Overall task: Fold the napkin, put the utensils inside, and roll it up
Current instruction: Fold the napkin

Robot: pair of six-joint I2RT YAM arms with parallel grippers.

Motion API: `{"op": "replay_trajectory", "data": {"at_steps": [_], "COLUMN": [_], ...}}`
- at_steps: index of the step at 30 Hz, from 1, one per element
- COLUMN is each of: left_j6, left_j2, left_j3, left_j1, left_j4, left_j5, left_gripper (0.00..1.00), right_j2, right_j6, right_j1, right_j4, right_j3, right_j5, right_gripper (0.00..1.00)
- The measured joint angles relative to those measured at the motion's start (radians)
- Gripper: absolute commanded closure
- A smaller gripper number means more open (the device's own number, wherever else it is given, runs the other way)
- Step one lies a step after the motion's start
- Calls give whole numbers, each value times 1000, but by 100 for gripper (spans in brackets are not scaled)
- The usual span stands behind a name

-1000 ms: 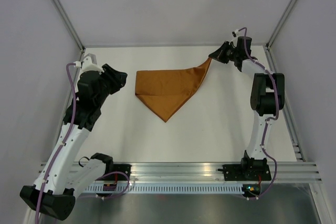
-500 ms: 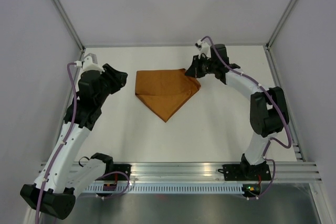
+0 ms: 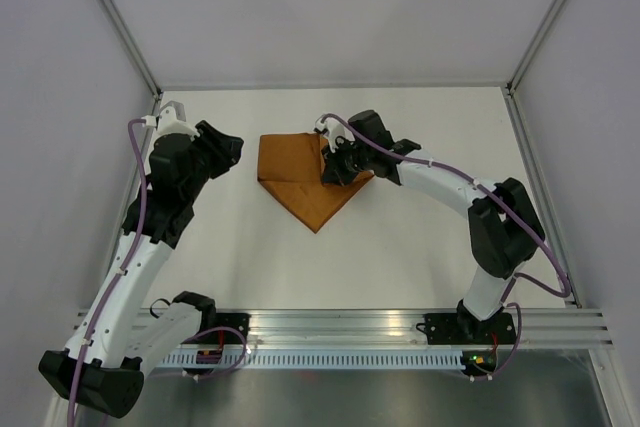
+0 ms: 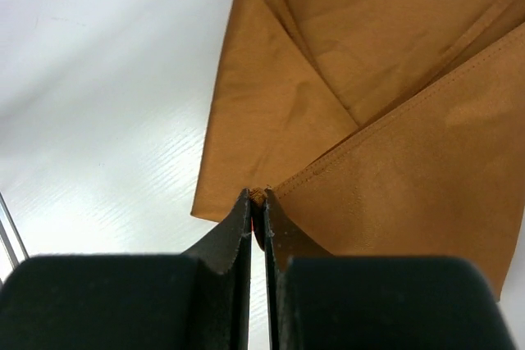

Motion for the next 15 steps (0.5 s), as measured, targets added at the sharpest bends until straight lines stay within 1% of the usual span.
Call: {"op": "replay_trajectory", "data": {"at_steps": [3, 15], "left_j6": [0, 0], "left_j2": [-1, 0], "left_j3": [-3, -16], "left_j1": [0, 0], "left_j4": [0, 0], "left_j5": [0, 2], "left_gripper": [50, 51], "right_j2": [0, 0], "right_j6": [-20, -103], "right_j1": [48, 145], "right_j4": [-6, -17], "right_j3": [0, -33], "right_j5": [21, 110], "right_gripper": [99, 99]}}
